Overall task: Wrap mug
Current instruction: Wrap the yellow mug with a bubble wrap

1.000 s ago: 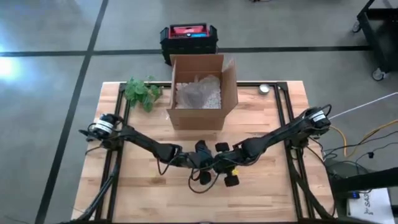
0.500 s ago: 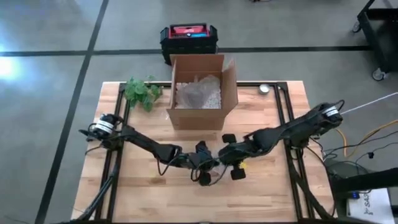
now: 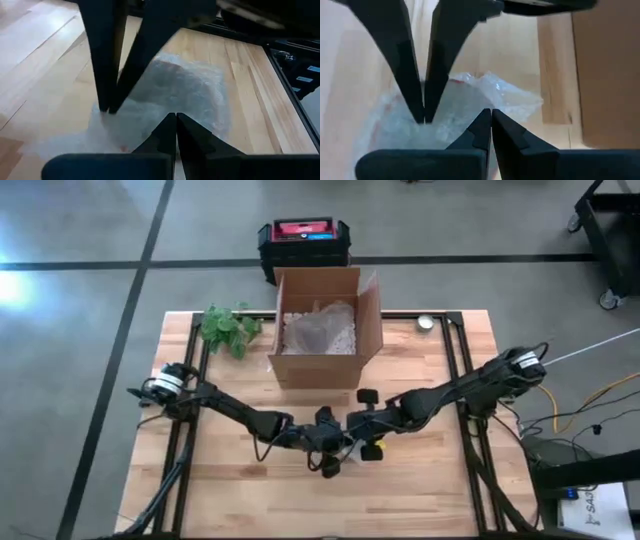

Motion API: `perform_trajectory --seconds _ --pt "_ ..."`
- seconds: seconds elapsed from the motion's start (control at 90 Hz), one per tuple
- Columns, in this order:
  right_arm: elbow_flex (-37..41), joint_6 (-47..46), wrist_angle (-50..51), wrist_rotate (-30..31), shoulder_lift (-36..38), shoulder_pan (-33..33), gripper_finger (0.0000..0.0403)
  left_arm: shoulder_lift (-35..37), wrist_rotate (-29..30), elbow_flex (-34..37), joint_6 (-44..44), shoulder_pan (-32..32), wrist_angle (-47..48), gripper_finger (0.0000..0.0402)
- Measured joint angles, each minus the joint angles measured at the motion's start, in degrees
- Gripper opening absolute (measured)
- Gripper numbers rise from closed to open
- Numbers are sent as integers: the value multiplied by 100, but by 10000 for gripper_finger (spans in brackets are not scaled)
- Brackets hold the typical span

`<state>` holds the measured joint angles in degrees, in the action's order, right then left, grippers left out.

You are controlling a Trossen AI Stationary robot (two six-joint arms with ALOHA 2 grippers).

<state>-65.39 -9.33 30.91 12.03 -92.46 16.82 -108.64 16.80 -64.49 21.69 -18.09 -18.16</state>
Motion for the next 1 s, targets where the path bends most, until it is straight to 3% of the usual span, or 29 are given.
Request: perform_trajectory --seconds 0.578,0.778,0.878,1.0 --pt "518 -179 -449 -158 -514 10 0 3 19 -9 -20 7 -29 0" --pt "444 -168 -364 -218 -509 17 0 430 6 9 -20 -12 647 0" --pt "431 -166 -347 -214 -512 45 0 744 437 9 32 -42 1401 0" --pt "431 -165 -349 -221 -514 65 0 876 1486 9 348 -79 2230 0"
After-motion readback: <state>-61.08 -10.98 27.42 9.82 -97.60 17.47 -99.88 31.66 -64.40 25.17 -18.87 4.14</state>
